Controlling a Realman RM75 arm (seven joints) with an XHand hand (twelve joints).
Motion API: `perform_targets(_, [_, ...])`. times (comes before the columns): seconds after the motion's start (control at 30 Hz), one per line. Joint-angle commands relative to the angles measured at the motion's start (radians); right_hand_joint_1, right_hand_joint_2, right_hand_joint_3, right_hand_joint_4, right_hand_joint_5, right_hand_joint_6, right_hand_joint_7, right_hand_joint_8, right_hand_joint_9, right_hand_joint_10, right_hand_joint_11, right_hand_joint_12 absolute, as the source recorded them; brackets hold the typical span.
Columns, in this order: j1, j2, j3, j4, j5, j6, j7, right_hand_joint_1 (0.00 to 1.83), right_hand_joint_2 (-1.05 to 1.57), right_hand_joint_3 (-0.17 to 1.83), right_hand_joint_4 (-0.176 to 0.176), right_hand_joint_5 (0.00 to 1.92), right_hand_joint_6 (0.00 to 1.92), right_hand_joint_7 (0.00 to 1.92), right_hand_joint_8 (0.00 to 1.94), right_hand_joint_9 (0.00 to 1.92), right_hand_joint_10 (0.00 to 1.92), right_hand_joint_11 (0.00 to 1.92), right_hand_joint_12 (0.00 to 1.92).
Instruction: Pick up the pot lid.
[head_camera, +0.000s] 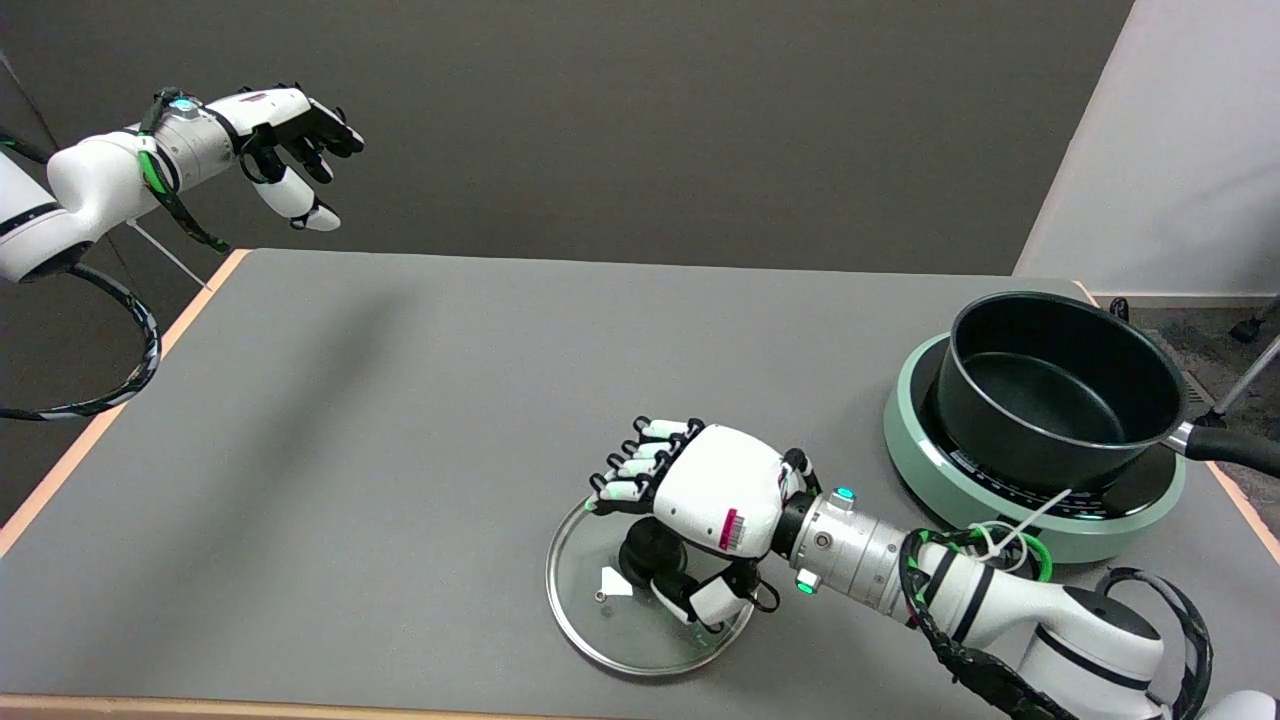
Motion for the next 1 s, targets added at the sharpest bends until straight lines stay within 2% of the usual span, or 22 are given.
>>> perform_targets(0.03, [0.0,0.021,0.021,-0.002,-0.046,-0.043,0.021,0.9,0.57,1.01,0.04,0.58,0.33,0.61,0.2,0.59,0.48,0.38,0.89])
perform_targets(0.17, [-0.002,0.018,0.014,-0.002,-0.041,-0.043,0.021,0.93,0.56,0.99,0.043,0.6,0.33,0.62,0.2,0.61,0.46,0.38,0.9])
perform_targets(0.83, [-0.034,-0.003,0.01,-0.002,-0.033,-0.006,0.021,0.89,0.58,1.0,0.04,0.59,0.37,0.65,0.21,0.61,0.5,0.39,0.89])
perform_targets(0.9, [-0.026,-0.003,0.01,-0.003,-0.033,-0.005,0.023,0.95,0.57,0.96,0.045,0.62,0.34,0.66,0.21,0.63,0.46,0.38,0.9])
perform_targets(1.0, [-0.001,-0.002,0.001,-0.005,-0.033,-0.005,0.043,0.95,0.58,0.95,0.056,0.64,0.37,0.68,0.21,0.64,0.47,0.39,0.9])
